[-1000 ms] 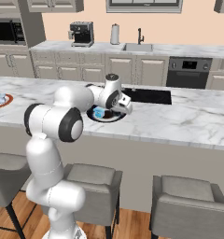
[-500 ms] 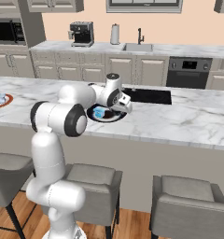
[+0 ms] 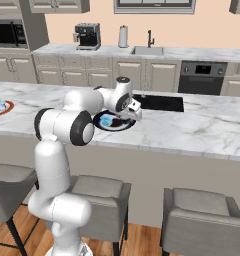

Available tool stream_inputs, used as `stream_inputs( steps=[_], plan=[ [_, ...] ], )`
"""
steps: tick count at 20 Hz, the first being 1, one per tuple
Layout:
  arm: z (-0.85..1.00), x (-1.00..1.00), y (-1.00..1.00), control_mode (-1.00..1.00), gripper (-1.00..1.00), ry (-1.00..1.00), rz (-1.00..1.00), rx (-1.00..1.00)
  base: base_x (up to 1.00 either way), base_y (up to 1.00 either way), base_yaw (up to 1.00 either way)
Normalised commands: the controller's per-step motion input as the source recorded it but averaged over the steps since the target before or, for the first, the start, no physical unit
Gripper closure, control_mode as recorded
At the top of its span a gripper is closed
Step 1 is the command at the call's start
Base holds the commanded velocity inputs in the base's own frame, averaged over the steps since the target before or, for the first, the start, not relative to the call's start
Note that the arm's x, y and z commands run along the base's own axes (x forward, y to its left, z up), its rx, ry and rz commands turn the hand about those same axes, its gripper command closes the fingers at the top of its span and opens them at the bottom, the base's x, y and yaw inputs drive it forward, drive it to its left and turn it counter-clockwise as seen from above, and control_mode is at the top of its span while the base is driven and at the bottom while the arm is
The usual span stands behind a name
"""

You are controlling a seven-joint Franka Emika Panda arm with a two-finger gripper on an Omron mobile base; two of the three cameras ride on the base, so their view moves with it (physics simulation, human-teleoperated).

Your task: Place two yogurt containers on each plate.

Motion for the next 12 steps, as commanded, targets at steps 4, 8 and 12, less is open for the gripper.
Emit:
stream_inputs(
  steps=[4, 8, 12],
  plan=[
    [0.25, -0.02, 0.0, -1.0, -1.0, 0.0, 0.0, 0.01, 0.0, 0.0, 0.0],
    [0.43, 0.02, 0.0, -1.0, -1.0, -0.1, 0.0, 0.0, 0.0, 0.0, 0.0],
    [0.48, -0.07, 0.0, -1.0, -1.0, -0.14, 0.0, 0.0, 0.0, 0.0, 0.0]
  ],
)
